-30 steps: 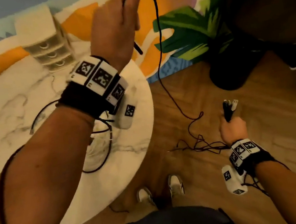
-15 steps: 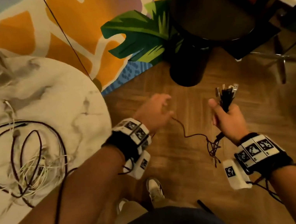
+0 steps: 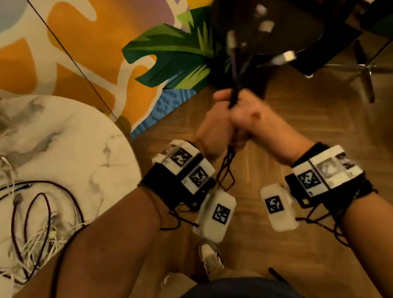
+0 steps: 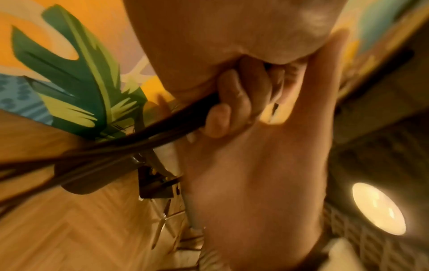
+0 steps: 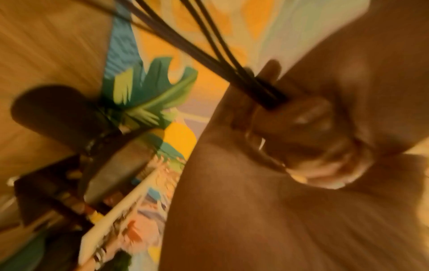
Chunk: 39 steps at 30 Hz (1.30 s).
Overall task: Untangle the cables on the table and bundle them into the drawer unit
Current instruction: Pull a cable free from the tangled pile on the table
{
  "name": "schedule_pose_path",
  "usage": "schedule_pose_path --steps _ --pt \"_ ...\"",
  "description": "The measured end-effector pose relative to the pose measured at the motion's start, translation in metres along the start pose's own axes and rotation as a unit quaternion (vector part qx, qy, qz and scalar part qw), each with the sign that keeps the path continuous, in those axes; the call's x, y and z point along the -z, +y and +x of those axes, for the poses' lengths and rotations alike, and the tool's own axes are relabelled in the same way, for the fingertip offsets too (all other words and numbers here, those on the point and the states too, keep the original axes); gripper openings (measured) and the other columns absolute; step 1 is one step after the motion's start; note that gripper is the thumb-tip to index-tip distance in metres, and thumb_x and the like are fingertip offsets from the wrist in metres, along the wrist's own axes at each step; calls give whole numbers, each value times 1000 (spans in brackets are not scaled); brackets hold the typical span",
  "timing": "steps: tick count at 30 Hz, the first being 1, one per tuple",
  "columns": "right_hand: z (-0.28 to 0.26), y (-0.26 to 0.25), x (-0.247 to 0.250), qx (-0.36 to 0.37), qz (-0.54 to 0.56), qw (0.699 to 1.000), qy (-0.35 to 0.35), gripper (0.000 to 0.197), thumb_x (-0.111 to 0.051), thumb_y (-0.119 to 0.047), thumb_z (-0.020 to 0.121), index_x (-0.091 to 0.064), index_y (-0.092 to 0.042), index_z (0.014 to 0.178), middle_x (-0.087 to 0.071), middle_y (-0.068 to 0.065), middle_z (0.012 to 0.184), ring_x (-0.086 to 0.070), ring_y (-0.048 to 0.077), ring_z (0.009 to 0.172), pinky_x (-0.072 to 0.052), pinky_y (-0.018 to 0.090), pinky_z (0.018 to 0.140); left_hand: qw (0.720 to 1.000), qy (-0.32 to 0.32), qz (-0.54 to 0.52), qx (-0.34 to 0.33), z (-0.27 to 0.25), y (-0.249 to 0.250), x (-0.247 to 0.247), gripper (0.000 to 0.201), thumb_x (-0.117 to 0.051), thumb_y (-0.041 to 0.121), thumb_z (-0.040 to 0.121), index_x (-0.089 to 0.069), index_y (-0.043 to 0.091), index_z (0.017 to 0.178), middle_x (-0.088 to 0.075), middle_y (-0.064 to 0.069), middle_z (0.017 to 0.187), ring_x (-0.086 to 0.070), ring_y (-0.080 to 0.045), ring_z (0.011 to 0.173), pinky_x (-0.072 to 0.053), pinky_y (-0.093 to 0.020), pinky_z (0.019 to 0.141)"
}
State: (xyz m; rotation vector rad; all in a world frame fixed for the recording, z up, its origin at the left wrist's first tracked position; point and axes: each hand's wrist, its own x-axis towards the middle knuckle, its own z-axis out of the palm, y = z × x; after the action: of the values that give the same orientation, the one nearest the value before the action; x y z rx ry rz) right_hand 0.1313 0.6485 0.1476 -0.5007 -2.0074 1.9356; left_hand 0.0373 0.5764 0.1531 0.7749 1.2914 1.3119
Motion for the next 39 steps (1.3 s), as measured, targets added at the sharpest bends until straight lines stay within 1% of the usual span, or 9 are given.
schedule_pose_path --steps 3,7,13,16,21,26,29,32,39 --pt "-2 40 -32 -49 -48 990 -122 9 -64 -8 84 -60 -1 86 -60 17 76 -56 20 72 -49 33 66 999 7 -44 -14 -11 21 20 45 -42 23 97 -27 18 55 -23 6 41 -18 -12 34 -17 -23 38" --pt "19 95 -63 -100 -130 985 -60 44 -63 -23 90 -44 -29 51 -37 -11 50 -33 9 47 -28 25 52 976 29 217 -6 -28 39 45 53 -44 23 99 -30 18 47 -27 8 37 -21 -10 32 -20 -24 38" --pt "15 175 -35 -262 -302 916 -28 33 -53 -36 95 -57 -15 69 -44 1 57 -42 17 52 -32 26 51 752 108 650 -26 -64 96 75 48 -41 43 95 -42 16 56 -38 0 49 -36 -10 41 -26 -27 42" --pt "2 202 -8 -323 -332 886 7 27 -51 -33 96 -63 -11 86 -54 7 66 -54 27 69 -36 29 57 646 165 743 -67 -79 121 96 48 -40 43 96 -65 6 81 -48 -8 55 -44 -23 49 -30 -31 46" --pt "5 208 7 -434 -306 846 52 34 -50 -31 97 -64 0 95 -56 11 75 -52 27 70 -39 31 56 591 191 770 -145 -89 120 105 49 -35 42 90 -70 9 98 -49 -13 52 -46 -31 47 -40 -36 46" --pt "17 166 -24 -326 -136 922 158 45 -50 -42 95 -42 -19 57 -39 0 52 -39 17 49 -31 28 52 650 135 748 8 -67 61 92 35 -41 37 94 -65 15 106 -62 -12 82 -57 -32 79 -33 -32 58" --pt "17 129 -40 -263 -109 947 148 46 -48 -36 97 -38 -18 56 -35 -4 48 -33 8 38 -29 25 47 765 85 635 55 -52 13 92 29 -45 34 95 -66 14 91 -58 -1 76 -61 -26 81 -36 -29 62" --pt "15 104 -53 -212 -90 966 118 43 -45 -31 98 -37 -19 58 -33 -3 51 -29 9 40 -25 25 46 859 98 497 74 -41 -19 91 43 -45 45 93 -71 14 77 -51 9 56 -52 -8 53 -34 -20 52" --pt "20 66 -66 -102 -115 986 61 32 -43 -16 99 -53 -29 72 -45 -16 48 -43 -5 40 -31 12 43 899 137 411 63 -26 -30 80 59 -57 62 79 -48 10 55 -46 -2 51 -43 -14 47 -34 -26 49"
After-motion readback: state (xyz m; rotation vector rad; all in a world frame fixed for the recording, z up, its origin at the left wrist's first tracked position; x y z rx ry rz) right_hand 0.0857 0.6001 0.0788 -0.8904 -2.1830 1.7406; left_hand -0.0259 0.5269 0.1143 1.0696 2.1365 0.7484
